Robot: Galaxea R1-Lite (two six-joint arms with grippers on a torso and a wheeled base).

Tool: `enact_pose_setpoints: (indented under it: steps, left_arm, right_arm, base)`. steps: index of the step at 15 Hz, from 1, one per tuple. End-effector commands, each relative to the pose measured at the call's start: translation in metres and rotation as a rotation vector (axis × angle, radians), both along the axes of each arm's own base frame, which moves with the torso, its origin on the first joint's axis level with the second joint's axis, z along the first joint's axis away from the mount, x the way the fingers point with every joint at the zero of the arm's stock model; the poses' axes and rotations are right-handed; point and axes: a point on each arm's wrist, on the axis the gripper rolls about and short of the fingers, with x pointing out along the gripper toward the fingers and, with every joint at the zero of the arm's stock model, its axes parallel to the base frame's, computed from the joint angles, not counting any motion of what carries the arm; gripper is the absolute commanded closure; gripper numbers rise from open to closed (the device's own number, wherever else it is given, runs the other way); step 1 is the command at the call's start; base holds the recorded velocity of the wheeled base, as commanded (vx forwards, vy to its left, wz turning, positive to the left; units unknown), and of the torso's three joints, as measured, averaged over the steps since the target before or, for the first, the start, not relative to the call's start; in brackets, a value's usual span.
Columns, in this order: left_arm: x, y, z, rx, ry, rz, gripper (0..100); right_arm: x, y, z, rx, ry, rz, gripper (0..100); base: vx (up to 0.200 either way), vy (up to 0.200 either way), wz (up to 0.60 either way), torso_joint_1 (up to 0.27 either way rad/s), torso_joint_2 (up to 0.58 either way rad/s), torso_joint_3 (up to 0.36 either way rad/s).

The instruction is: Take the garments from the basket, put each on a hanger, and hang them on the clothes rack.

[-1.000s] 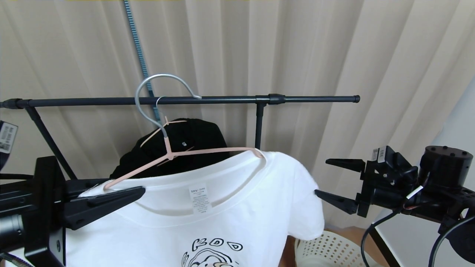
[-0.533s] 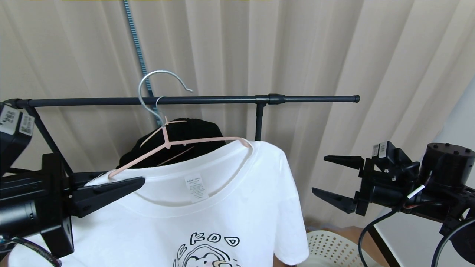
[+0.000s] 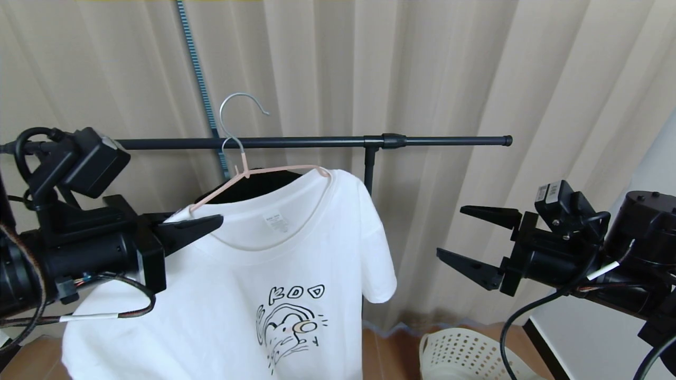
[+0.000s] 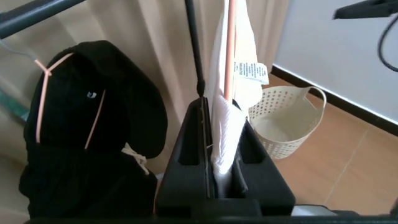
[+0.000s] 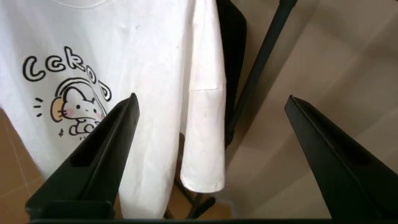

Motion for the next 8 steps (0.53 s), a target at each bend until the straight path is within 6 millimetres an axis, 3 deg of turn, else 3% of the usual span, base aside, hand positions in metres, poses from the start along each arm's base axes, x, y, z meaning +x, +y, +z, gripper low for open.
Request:
enact_pose_setpoints:
  steps: [1, 8]
  left_arm:
    - [0.020, -0.006, -0.006, 0.006, 0.047, 0.032, 100]
    - [0.052, -0.013, -0.017, 0.034, 0.107, 0.193, 100]
  right_arm:
    - [-0.002, 0.001, 0.005, 0.005, -0.018, 0.002, 0]
    - [-0.001, 0.000, 0.004, 0.004, -0.017, -0.004, 0]
  base:
    - [0.000, 0.000, 0.00, 0.000, 0.00, 0.000]
    - [0.000, 0.000, 0.00, 0.000, 0.00, 0.000]
